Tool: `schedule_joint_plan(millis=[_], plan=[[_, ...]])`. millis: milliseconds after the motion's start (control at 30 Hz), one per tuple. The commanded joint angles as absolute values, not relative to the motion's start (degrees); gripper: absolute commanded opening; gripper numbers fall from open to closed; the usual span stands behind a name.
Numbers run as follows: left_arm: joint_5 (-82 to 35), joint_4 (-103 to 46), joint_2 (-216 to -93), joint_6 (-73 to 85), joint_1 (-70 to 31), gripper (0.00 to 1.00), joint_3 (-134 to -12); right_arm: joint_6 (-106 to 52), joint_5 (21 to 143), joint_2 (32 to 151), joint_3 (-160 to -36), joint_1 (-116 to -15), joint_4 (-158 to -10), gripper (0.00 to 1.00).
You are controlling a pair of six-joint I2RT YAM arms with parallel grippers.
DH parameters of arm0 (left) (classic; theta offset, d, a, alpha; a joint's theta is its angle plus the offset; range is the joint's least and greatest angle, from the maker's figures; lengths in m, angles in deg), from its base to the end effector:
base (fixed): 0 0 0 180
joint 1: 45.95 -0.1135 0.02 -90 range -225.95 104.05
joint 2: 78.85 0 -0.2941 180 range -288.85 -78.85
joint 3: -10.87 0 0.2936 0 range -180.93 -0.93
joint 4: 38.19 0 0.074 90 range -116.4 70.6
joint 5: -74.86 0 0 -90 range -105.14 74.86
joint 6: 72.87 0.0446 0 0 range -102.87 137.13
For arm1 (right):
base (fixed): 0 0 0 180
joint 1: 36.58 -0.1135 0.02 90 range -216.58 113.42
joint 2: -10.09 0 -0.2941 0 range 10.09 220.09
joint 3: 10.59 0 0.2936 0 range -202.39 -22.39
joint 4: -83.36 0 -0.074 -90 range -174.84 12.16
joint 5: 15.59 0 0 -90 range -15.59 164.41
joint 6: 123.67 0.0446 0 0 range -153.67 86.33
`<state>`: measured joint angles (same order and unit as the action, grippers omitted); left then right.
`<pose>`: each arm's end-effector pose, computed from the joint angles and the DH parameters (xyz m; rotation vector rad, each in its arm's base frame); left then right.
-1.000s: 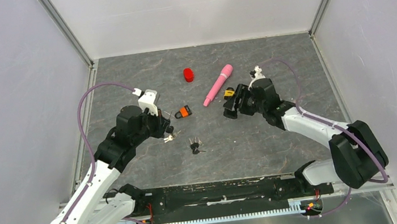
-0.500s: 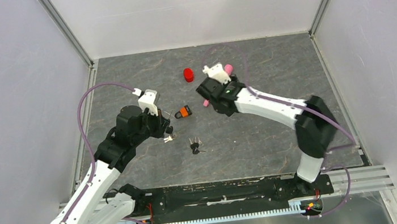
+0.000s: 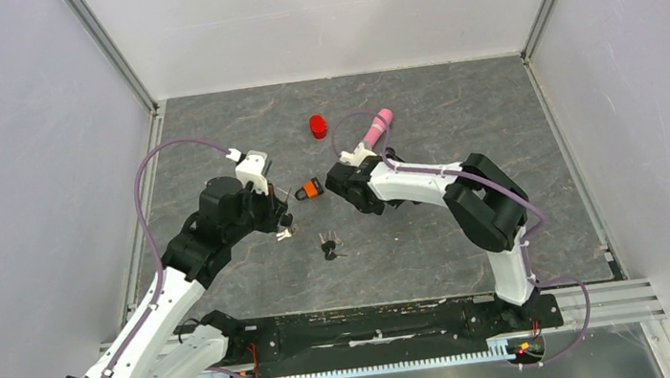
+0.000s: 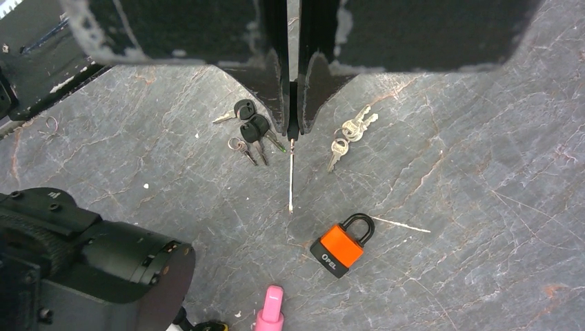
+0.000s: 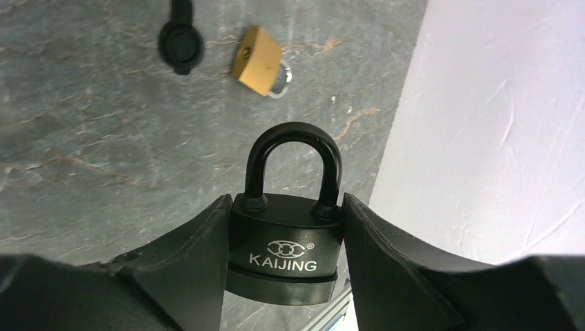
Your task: Unlock with the key
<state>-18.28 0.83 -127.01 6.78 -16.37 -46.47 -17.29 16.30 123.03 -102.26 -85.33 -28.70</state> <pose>0.1871 -0.1090 0.3205 0.3885 2.0910 -0.4753 0.2985 0.2830 0.1803 -0.6491 2.2689 -1.0962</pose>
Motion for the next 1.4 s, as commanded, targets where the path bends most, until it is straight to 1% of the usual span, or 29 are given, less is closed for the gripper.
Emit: schedule_joint_plan(millis=[0, 133, 233, 333, 533, 633, 933, 1033, 1300, 1367], plan=[[-18.6, -0.5, -127.3, 8.5, -16.8, 0.02, -46.7, -19.5, 19.1, 124.6, -101.7, -85.6, -30.9, 0.03], [-18.6, -0.4, -127.5, 8.5, -16.8, 0.02, -46.8, -18.9, 22.8, 126.9, -102.6, -85.5, -31.7, 0.07], [-18.7, -0.4, -127.6, 8.5, -16.8, 0.02, -46.8, -18.3, 25.0, 128.5, -103.3, -85.1, -31.5, 0.11], [-18.9, -0.2, -127.9, 8.5, -16.8, 0.02, -46.9, -18.0, 26.5, 129.8, -103.6, -84.5, -31.5, 0.14], [-19.1, -0.1, -128.0, 8.4, -16.8, 0.02, -47.0, -17.7, 30.3, 130.2, -102.7, -83.9, -32.9, 0.28], [-18.9, -0.1, -127.8, 8.5, -16.8, 0.02, -46.9, -17.3, 32.9, 129.9, -102.5, -83.4, -33.8, 0.3], [-19.5, -0.1, -127.6, 8.5, -16.9, 0.02, -47.0, -15.6, 37.9, 128.5, -102.1, -82.1, -35.7, 0.3], [-19.5, -0.1, -127.5, 8.5, -16.9, 0.02, -47.0, -14.8, 38.9, 128.8, -102.1, -81.8, -35.8, 0.37], [-19.5, -0.1, -127.1, 8.6, -16.8, 0.02, -47.0, -13.4, 42.6, 129.1, -101.4, -81.2, -37.8, 0.43], [-19.6, -0.1, -127.1, 8.6, -16.8, 0.02, -47.0, -12.8, 43.2, 129.2, -101.4, -81.0, -37.9, 0.46]])
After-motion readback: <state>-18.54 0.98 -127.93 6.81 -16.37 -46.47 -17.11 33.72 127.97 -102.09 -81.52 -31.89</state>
